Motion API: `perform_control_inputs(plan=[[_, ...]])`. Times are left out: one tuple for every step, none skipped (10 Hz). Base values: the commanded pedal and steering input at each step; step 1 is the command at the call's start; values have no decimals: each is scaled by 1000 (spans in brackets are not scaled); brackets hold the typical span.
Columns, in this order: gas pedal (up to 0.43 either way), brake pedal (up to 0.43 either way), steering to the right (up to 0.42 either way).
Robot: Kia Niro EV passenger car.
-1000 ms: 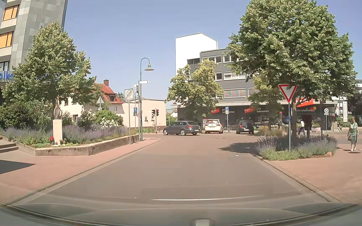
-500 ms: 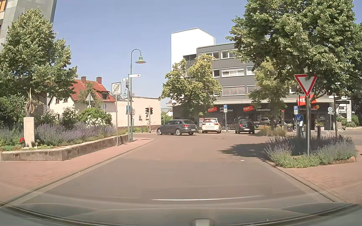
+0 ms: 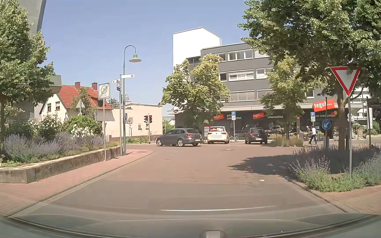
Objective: Follow the waypoints while adhering to traffic rules and regulations
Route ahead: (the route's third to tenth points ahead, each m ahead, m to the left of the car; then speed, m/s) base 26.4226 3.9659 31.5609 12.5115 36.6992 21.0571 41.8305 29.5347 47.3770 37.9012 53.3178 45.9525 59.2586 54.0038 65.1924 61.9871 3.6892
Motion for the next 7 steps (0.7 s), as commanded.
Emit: perform_control_inputs(plan=[[0, 177, 52], [0, 177, 54], [0, 177, 56], [0, 177, 57], [0, 177, 60], [0, 177, 63], [0, 177, 67]])
